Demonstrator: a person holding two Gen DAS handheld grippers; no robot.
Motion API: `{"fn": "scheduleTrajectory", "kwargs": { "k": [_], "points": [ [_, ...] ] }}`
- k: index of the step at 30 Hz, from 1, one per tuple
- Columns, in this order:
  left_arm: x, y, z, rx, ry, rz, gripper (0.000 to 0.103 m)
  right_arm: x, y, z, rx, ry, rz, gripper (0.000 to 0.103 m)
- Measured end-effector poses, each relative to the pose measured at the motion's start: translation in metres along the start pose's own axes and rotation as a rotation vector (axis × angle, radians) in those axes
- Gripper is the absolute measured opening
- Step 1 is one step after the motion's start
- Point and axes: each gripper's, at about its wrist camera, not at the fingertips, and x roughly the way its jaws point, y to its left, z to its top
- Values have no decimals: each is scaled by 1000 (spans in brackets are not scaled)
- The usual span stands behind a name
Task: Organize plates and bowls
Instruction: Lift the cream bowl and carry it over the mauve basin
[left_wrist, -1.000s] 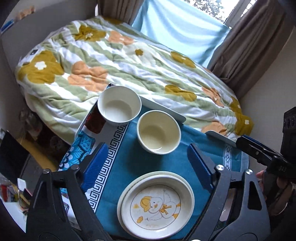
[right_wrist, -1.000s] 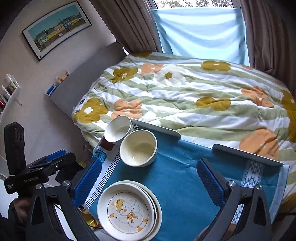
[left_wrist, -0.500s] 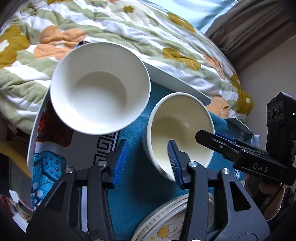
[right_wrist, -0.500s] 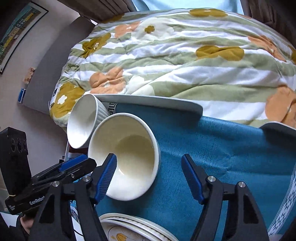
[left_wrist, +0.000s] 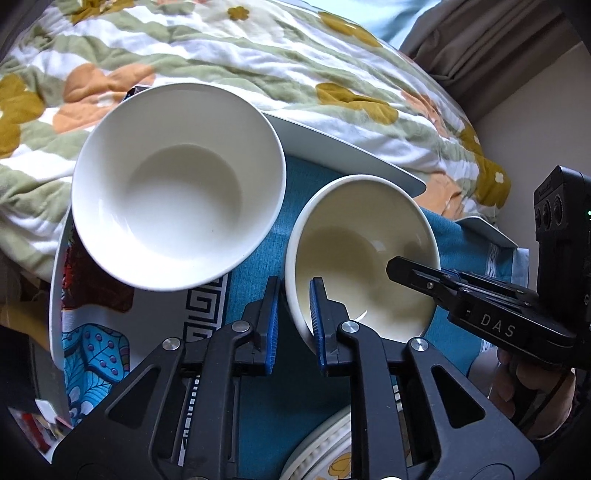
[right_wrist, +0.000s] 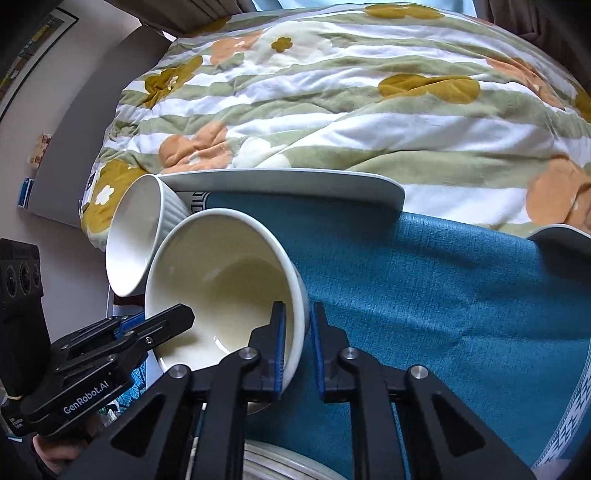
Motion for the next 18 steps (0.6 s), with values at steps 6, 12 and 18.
{"fn": "scheduleTrajectory", "kwargs": {
  "k": [6, 12, 18],
  "points": [
    [-19, -7, -3, 12, -21, 14, 13, -7, 5, -4, 10, -14, 3, 11],
    [-61, -34, -13, 53, -76, 19, 13, -50, 10, -15, 14, -94, 29, 11],
    [-107, -87, -37, 100, -158, 1, 13, -111, 1, -36, 7, -198, 43, 11]
  ]
}}
